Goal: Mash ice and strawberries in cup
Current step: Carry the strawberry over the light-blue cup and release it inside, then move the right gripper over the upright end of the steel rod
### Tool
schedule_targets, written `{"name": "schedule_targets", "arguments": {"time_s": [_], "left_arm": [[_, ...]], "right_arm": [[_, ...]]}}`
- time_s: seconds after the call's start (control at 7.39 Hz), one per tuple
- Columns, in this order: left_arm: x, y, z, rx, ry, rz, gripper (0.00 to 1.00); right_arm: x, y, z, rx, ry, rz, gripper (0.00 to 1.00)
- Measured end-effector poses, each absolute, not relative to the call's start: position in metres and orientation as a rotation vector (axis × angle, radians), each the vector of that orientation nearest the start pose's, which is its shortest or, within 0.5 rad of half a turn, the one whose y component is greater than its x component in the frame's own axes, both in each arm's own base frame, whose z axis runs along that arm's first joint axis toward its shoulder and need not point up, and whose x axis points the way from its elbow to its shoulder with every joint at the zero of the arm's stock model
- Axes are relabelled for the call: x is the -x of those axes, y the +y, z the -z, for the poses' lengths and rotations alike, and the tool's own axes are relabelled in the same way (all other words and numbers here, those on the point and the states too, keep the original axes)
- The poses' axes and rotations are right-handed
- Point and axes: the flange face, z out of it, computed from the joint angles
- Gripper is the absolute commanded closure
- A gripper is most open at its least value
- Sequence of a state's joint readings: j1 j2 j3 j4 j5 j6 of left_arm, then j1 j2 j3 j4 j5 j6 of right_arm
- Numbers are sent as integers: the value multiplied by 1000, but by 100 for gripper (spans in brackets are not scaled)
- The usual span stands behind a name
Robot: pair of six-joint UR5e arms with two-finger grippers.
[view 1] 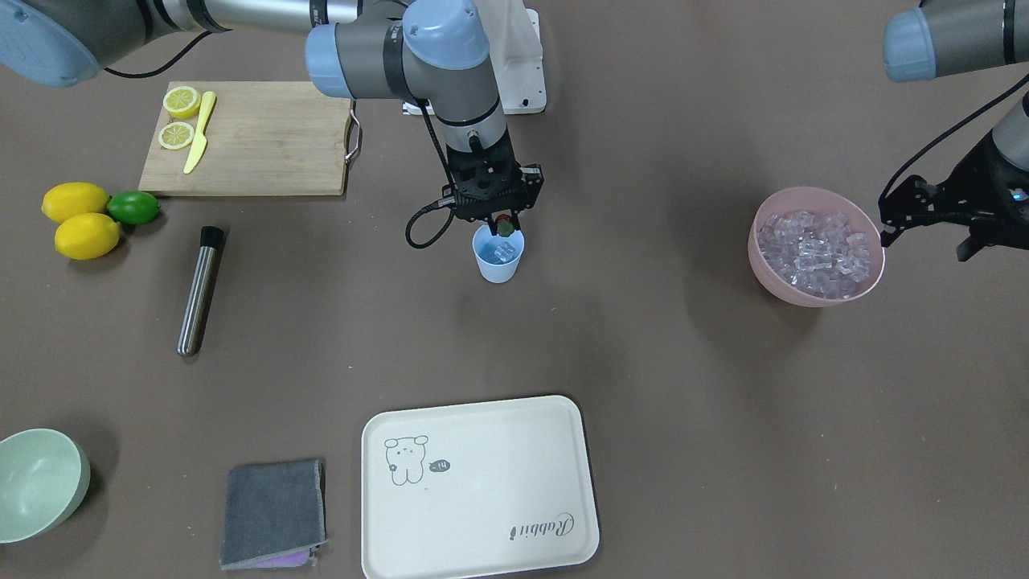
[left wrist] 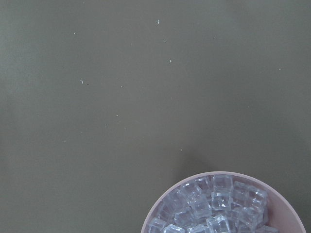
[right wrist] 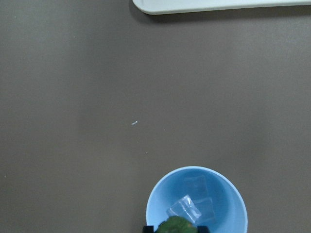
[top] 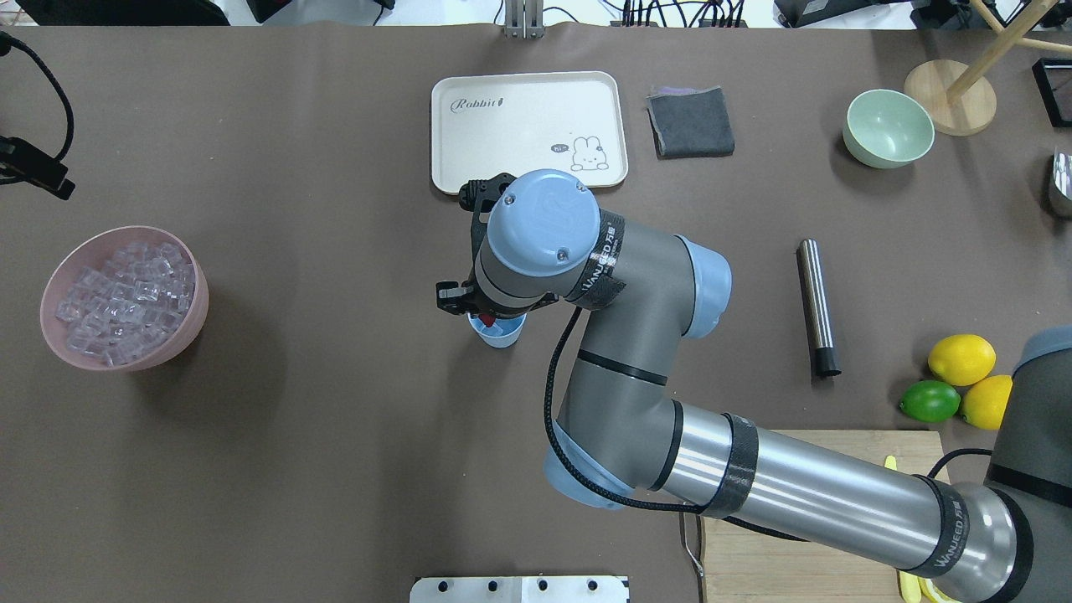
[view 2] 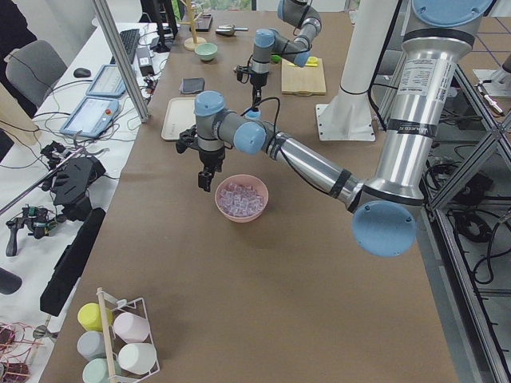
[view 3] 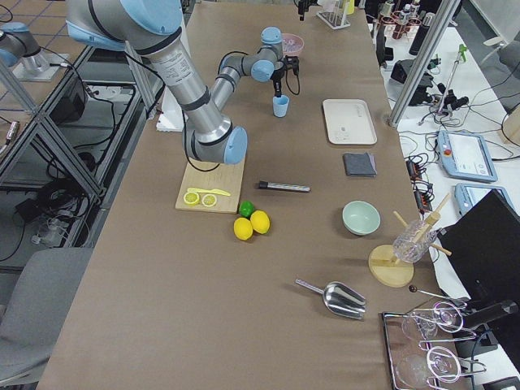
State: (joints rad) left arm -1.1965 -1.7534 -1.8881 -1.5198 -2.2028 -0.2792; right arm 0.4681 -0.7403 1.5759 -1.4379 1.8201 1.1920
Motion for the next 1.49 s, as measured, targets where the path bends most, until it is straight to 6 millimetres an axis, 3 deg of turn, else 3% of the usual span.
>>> {"name": "schedule_targets", "arguments": {"time_s": [0.41,0.68,0.95,1.22,1.49], "left_arm": [[-126,-536,-422,-200,738,-222,3],[-100,-539,-425,-190,734,-177,3],[-59,-532,-444,-193,750,-176,3],[-24,-508,-477,-182,770,-199,3],[-10,-500,-482,-190,783,-196,3]], "right_arm": [[576,-439,-136,-191,-955,18,0],[537,-477,-157,-153,-942,-6,0],[469,-521,-222,-130,-900,11,0],[396,-557,-312,-92,-837,23,0],[352,-580,-391,-41,-760,-13,0]]}}
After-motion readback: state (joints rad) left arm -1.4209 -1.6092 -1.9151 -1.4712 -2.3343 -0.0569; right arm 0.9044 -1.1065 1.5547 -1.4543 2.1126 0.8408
